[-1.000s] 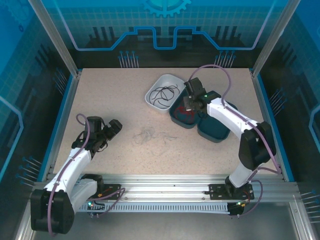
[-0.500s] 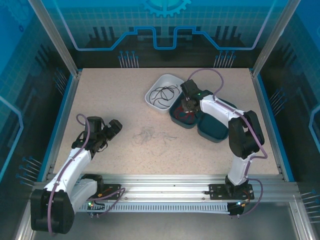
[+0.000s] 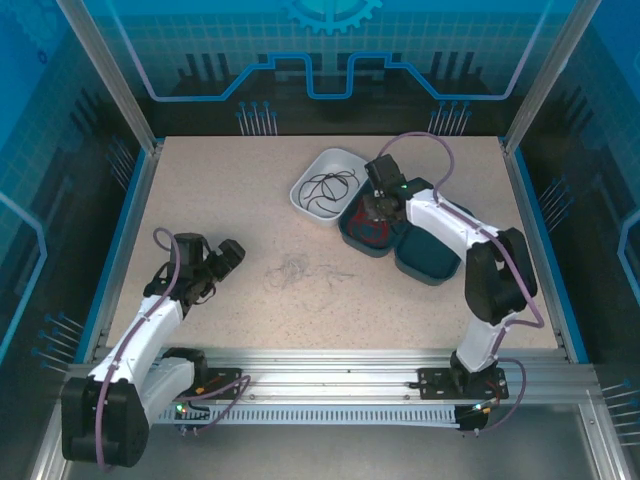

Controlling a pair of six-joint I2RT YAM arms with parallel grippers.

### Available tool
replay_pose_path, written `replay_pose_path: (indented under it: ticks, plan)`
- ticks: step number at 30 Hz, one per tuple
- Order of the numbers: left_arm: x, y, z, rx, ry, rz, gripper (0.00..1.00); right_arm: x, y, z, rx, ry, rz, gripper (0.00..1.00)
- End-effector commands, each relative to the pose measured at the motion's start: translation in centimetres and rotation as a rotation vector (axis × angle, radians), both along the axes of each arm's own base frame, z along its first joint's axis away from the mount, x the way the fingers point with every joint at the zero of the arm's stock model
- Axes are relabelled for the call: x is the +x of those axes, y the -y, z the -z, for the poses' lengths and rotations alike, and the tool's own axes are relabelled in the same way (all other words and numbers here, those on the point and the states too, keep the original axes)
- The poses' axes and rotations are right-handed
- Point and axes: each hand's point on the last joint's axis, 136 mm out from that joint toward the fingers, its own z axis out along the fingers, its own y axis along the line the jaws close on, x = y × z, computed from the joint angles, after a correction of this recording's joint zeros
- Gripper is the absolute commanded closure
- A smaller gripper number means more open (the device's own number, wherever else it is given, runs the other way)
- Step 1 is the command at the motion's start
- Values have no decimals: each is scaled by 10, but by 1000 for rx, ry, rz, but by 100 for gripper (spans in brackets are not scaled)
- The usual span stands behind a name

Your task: Untangle the cables

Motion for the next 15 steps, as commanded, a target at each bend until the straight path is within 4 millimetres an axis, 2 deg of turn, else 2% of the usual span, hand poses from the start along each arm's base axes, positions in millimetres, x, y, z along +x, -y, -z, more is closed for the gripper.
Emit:
replay_pose_path:
  ticks: [1,6,10,15]
  plan:
    - [5,10,0,-40,28,51,1,-15,-15,-25,66,38,-27,69]
    - [12,25,-4,-96,66,111,1,-42,-39,-39,54,61,-83,64]
    - [16,41,-8,-86,98,165,1,-69,-57,-38,35,63,-129,58]
    - [20,66,-11,-47,128,239,1,-102,-69,-28,-9,75,-149,38]
